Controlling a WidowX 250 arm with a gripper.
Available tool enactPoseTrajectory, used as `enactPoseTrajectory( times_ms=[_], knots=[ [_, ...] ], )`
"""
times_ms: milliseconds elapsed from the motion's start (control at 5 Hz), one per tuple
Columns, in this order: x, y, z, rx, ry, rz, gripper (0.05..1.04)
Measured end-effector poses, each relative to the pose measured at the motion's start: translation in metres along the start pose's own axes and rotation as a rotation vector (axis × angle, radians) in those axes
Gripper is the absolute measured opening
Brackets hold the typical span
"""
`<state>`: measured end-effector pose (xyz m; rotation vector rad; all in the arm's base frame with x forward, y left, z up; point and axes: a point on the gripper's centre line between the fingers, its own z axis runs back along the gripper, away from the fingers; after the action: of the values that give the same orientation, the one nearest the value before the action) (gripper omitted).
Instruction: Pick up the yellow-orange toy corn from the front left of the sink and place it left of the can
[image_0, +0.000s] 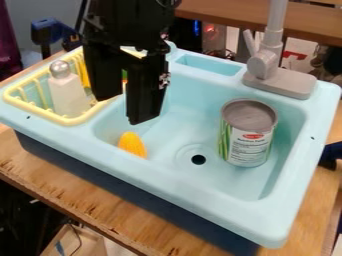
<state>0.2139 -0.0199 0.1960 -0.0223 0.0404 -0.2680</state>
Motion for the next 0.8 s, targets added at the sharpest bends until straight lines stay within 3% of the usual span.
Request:
enactPoseTrajectory(
  times_ms=[200,400,600,800],
  knots=[
    [0.0,0.0,-0.005,-0.004,0.021,0.007,1.01],
    [0.018,0.01,-0.01,0.035,-0.044,0.135,1.01],
    [0.03,0.018,-0.015,0.063,-0.097,0.382,1.01],
    [0.035,0.03,-0.02,0.103,-0.12,0.637,1.01]
  ],
)
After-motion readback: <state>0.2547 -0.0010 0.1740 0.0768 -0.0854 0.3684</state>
